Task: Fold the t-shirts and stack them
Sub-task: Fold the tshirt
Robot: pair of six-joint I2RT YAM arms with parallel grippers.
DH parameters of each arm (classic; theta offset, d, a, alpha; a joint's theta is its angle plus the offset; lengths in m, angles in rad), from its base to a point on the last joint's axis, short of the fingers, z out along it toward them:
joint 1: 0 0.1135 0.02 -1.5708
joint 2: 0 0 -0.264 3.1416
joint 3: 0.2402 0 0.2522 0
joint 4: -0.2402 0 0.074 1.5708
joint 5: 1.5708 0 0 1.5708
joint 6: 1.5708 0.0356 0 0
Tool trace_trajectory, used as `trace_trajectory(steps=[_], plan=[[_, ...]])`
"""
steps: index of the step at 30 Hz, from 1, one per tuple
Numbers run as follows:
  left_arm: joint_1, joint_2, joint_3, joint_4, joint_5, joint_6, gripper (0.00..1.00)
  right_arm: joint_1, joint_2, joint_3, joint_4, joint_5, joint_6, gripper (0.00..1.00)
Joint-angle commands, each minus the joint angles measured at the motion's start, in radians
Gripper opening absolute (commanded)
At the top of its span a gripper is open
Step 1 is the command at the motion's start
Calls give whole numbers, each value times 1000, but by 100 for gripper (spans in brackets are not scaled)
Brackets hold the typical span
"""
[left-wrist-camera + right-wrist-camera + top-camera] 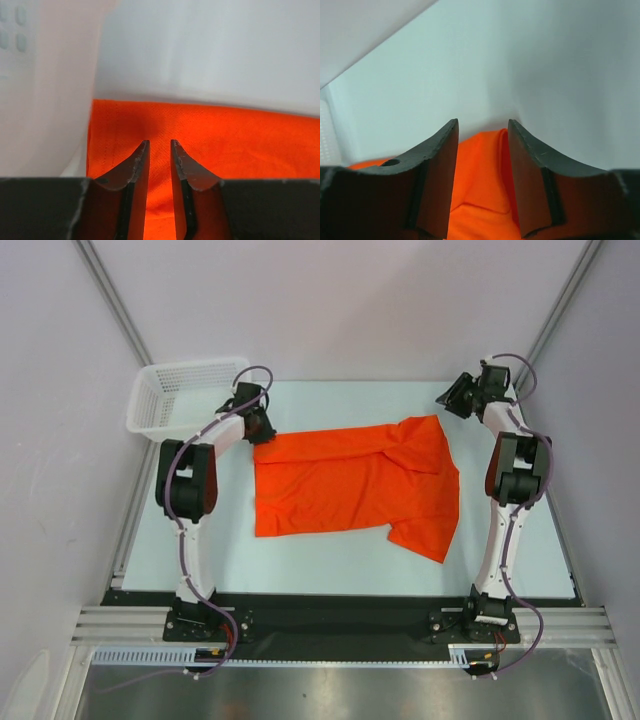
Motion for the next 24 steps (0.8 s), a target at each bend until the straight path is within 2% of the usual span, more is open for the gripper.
trace_trajectory(steps=[1, 9, 15, 24], plan=[[5, 28, 62, 15, 22, 5, 27, 12, 24, 78, -6, -16, 4, 47], [4, 65, 94, -11, 8, -5, 27, 34, 45, 62, -15, -16, 54, 44], [-2, 49, 56, 1, 5, -7, 27, 40, 27, 21, -38, 19, 36, 44], [-8, 42, 48, -30, -57, -4, 26, 21, -7, 4, -60, 30, -7, 49]])
